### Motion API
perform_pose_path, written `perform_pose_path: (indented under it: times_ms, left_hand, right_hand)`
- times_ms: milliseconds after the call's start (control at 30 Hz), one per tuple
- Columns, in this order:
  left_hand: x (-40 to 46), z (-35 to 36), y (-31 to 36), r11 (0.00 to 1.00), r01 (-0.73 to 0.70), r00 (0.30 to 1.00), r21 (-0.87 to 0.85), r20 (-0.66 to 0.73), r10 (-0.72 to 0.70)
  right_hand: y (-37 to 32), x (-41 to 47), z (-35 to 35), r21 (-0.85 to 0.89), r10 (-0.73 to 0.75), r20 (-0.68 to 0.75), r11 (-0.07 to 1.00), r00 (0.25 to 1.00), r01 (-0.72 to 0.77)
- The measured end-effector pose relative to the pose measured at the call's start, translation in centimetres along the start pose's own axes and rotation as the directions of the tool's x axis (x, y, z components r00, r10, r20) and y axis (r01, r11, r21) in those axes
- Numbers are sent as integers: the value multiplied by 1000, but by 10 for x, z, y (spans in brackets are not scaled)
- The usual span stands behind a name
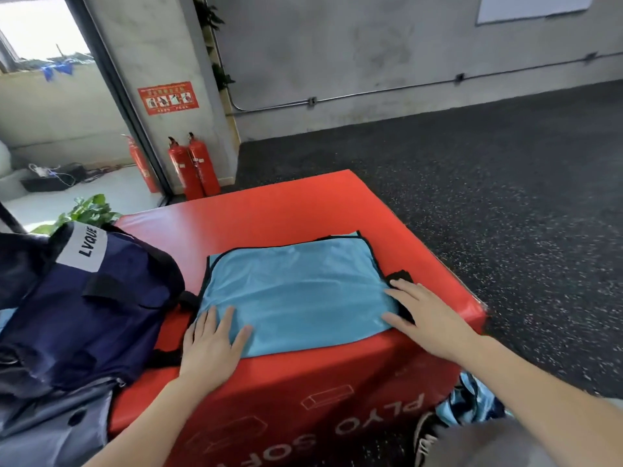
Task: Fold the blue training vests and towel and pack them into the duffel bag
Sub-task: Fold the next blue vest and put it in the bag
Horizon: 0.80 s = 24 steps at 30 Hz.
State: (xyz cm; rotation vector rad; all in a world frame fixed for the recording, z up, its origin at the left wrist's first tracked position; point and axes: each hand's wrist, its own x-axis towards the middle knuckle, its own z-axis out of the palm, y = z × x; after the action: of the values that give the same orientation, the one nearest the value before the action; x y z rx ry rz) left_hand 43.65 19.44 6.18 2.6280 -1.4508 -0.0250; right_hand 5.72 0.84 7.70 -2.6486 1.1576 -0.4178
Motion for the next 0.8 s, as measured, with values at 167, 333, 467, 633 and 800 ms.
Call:
perform_pose_path:
  times_ms: [167,333,467,633,800]
  left_hand:
    - [0,2,4,1000,1,1000,0,10,-1]
    - [0,3,2,1000,-22,1000,-18,-18,21]
    - [-1,2,2,999,-24,1000,-21,-12,24]
    - [-11,0,3,999,-18,999,-35,-35,17]
    - [-31,2,11,999,27,997,-25,-67,-28]
  right_hand:
    - [19,-11,-6,247,63,-46,968,997,-50]
    - [33,-9,-19,349,189,-42,923,981,-162]
    - [46,-12,-28,273,298,7,918,954,-289]
    - [32,-11,-26,104,260,-7,960,966,-258]
    - [3,-1,-16,-14,-18,-222,1000,975,15]
